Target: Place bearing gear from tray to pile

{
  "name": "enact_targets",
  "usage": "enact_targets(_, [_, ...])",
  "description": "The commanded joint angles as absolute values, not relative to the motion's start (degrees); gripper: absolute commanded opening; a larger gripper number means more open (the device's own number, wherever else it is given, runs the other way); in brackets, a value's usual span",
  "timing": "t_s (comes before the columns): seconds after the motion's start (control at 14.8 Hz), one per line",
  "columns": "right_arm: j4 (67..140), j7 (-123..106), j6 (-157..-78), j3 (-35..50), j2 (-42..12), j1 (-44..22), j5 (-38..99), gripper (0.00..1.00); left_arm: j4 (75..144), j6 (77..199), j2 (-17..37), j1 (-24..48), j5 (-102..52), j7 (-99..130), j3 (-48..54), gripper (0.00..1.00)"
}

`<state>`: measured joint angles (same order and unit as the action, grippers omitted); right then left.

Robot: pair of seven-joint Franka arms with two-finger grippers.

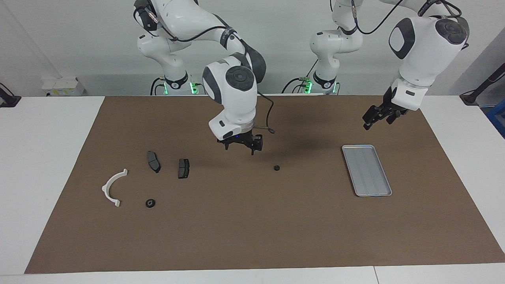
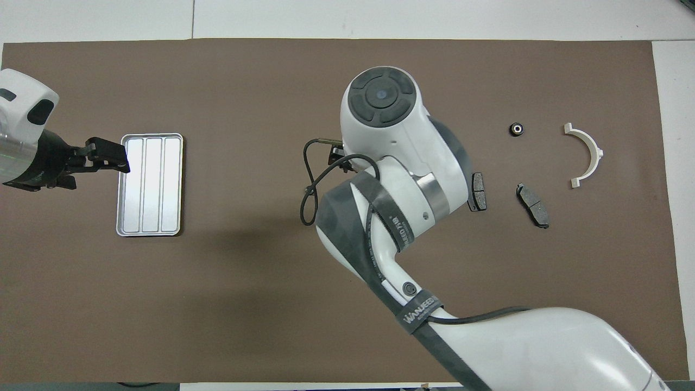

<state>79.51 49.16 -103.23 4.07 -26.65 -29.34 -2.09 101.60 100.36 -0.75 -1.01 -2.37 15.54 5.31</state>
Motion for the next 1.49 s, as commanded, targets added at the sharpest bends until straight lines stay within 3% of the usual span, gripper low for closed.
enact_targets(0.0, [78.1,55.5,-105.5,3.8,-30.8,-33.5,-2.2,1.00,101.3,99.1,-1.2,1.0,-2.7,14.7,3.7,1.00])
enact_targets(0.27, [75.2,62.6,-112.3,3.4,-38.3,-38.1,-3.6,1.00,101.3,99.1,-1.1,1.3,-2.7,14.7,3.5,1.00])
enact_targets(0.68, [67.9,63.5,-112.7,3.3,-45.4,-38.6,-5.4,1.00,101.1,98.7,-1.1,2.7,-2.7,15.4,3.4,1.00])
enact_targets(1.15, [68.2,64.3,-114.0,3.3,-47.1,-39.5,-6.6,1.00,97.0,95.9,-0.7,2.7,-2.5,15.1,3.5,1.00])
enact_targets(1.42, [68.9,64.2,-116.8,3.3,-46.8,-38.8,-6.7,0.89,93.3,91.6,-0.4,2.2,-2.5,14.9,3.4,1.00])
